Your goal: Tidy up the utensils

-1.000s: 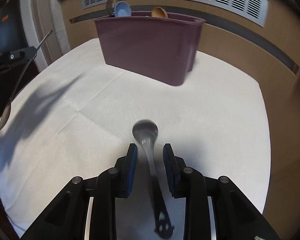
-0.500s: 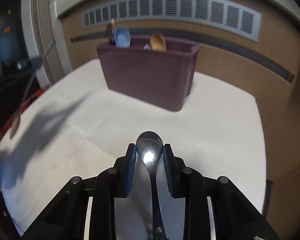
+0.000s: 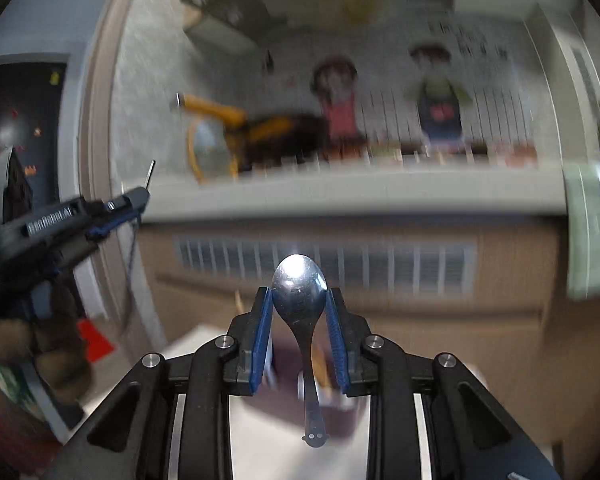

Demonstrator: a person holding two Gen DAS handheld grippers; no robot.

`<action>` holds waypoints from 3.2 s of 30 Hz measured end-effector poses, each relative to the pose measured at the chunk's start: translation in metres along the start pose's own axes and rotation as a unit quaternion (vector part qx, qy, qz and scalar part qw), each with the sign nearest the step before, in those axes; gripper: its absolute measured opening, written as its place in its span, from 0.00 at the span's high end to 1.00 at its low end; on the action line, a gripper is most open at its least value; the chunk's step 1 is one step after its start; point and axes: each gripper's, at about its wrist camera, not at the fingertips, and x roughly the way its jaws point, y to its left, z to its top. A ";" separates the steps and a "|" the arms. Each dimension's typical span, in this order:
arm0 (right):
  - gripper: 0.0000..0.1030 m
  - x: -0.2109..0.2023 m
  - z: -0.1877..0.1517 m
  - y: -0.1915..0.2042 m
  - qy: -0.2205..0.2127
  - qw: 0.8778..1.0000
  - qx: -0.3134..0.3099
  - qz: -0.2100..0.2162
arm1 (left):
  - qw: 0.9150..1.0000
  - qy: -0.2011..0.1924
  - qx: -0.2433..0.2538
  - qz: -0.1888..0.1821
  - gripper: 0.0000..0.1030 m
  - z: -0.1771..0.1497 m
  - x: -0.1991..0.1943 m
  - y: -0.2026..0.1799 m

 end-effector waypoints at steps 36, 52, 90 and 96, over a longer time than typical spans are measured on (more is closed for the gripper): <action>0.73 0.073 -0.079 -0.037 0.098 0.990 0.088 -0.054 | 0.978 0.185 0.023 0.098 0.61 -0.105 0.067 0.054; 0.67 -0.065 -0.130 0.072 0.183 0.982 0.028 -0.030 | 0.931 0.292 0.141 0.165 0.61 -0.116 -0.116 0.000; 0.67 -0.090 -0.145 0.075 0.180 0.980 0.037 -0.083 | 0.927 0.306 0.143 0.160 0.61 -0.116 -0.138 -0.019; 0.67 -0.090 -0.145 0.075 0.179 0.979 0.038 -0.086 | 0.927 0.307 0.143 0.160 0.61 -0.117 -0.138 -0.019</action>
